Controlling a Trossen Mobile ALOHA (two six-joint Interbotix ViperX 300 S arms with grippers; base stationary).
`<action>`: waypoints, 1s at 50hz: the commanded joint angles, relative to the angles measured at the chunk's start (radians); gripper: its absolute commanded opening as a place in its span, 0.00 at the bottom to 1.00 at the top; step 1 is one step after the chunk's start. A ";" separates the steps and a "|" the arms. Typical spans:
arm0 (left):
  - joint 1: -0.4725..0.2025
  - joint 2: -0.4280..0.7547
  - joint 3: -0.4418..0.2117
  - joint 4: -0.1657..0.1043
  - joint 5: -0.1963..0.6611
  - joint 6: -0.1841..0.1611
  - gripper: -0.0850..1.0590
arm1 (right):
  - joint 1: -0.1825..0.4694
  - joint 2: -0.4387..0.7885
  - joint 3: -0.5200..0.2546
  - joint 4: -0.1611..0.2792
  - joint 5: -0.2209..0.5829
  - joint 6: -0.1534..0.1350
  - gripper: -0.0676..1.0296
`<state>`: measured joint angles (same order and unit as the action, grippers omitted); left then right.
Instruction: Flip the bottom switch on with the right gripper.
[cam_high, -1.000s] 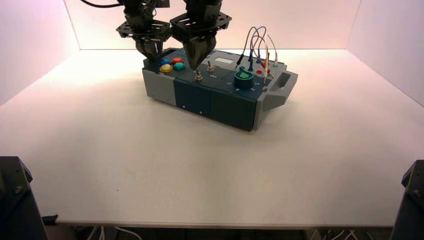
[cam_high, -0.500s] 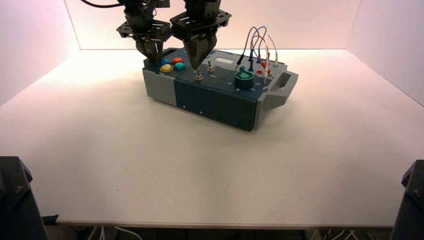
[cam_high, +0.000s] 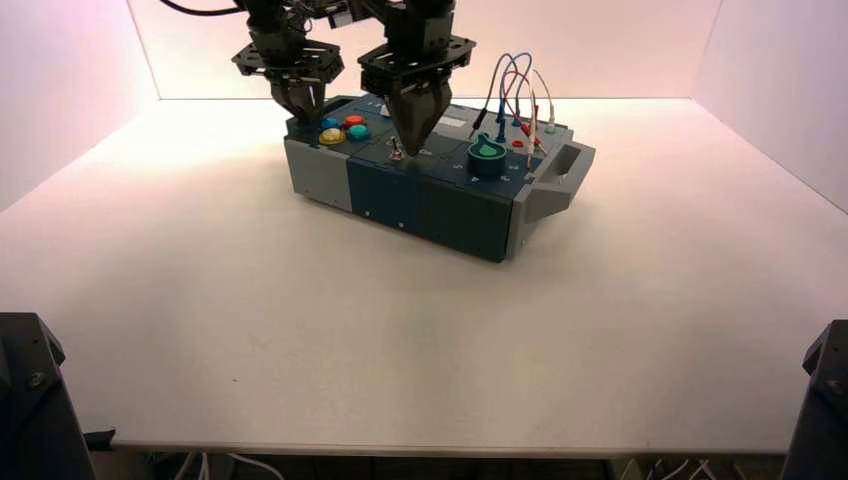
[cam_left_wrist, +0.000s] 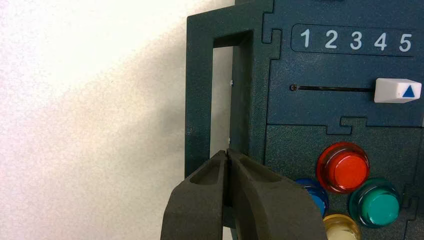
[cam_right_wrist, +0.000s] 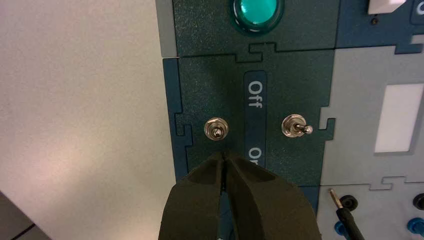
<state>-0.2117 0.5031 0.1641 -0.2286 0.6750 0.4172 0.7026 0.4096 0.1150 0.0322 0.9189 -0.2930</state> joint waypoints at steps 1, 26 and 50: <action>0.017 0.020 0.011 0.006 -0.003 0.003 0.05 | -0.002 -0.040 -0.049 0.002 -0.003 -0.008 0.04; 0.015 0.021 0.011 0.005 -0.002 0.003 0.05 | 0.014 -0.012 -0.089 0.028 -0.014 -0.006 0.04; 0.017 0.021 0.011 0.005 0.000 0.003 0.05 | 0.014 -0.002 -0.084 0.040 -0.040 -0.006 0.04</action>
<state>-0.2117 0.5031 0.1641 -0.2286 0.6765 0.4172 0.7087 0.4264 0.0445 0.0690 0.8866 -0.2930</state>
